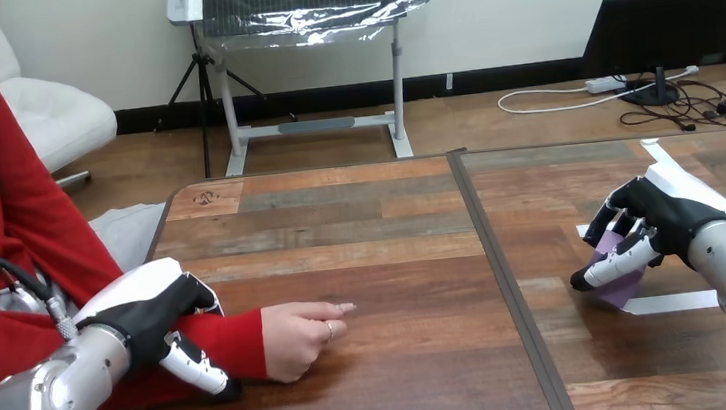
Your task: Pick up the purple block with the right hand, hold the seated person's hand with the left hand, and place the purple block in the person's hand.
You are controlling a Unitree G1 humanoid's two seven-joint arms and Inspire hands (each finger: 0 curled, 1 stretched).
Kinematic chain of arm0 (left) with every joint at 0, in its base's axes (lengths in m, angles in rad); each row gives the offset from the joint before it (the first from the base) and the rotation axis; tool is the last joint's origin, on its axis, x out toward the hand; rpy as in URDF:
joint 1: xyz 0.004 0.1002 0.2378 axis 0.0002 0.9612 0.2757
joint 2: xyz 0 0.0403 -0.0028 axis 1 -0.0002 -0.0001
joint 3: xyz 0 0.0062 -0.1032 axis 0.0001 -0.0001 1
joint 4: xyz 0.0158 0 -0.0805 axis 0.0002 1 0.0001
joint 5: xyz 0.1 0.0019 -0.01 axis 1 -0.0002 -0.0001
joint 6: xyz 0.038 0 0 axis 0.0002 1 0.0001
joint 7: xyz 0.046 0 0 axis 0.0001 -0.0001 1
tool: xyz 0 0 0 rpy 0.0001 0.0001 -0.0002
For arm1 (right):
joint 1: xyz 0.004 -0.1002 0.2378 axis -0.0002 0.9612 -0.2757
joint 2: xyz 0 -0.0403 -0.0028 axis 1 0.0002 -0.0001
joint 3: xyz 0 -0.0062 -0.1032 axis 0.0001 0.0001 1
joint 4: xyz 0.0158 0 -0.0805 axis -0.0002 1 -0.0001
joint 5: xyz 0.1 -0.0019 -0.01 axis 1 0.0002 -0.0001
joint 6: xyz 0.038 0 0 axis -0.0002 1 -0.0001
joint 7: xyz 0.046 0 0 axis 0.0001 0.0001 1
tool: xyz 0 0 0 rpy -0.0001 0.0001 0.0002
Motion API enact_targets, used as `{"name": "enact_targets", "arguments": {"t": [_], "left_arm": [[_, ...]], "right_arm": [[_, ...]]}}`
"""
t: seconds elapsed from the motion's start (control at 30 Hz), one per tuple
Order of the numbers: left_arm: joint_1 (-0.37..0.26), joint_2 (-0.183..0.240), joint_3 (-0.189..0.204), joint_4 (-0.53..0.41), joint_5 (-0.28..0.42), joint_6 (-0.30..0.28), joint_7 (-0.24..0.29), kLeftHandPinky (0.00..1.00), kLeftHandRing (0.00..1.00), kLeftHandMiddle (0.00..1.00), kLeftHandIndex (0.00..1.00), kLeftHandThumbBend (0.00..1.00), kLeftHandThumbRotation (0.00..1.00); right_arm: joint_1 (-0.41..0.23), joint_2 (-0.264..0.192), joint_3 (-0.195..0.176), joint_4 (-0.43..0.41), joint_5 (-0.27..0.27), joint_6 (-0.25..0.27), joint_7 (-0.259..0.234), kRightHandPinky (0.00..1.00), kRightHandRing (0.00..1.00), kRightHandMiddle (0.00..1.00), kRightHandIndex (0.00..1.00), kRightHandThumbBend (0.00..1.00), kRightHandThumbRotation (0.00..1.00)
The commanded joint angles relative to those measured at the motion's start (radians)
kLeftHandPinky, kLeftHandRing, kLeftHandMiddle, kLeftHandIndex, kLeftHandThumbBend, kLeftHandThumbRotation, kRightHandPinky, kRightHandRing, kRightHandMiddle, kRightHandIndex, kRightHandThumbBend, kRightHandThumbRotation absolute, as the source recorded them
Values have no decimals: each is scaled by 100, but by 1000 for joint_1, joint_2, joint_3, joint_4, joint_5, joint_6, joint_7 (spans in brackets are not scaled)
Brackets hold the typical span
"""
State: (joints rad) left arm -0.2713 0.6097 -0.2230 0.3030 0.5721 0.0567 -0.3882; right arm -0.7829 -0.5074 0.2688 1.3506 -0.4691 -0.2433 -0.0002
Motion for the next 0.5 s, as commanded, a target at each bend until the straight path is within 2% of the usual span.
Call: {"name": "enact_targets", "arguments": {"t": [0.0, 0.23, 0.33, 0.47], "left_arm": [[-62, -4, 48, -127, -34, -14, 29, 24, 31, 39, 43, 78, 0], [-71, -1, 63, -160, -42, -30, 47, 23, 30, 38, 42, 78, 0], [-76, -3, 71, -187, -48, -6, 33, 23, 30, 38, 42, 78, 0], [-85, -2, 79, -212, -46, -3, 38, 24, 31, 39, 42, 77, 0]], "right_arm": [[-74, -1, -12, -52, 8, -44, -31, 40, 45, 50, 52, 82, 0], [-77, 2, -15, -54, 13, -50, -25, 40, 45, 50, 51, 81, 0], [-77, 2, -16, -55, 13, -60, -25, 39, 44, 50, 50, 82, 0], [-80, 5, -16, -51, 13, -52, -25, 40, 45, 50, 51, 81, 0]]}}
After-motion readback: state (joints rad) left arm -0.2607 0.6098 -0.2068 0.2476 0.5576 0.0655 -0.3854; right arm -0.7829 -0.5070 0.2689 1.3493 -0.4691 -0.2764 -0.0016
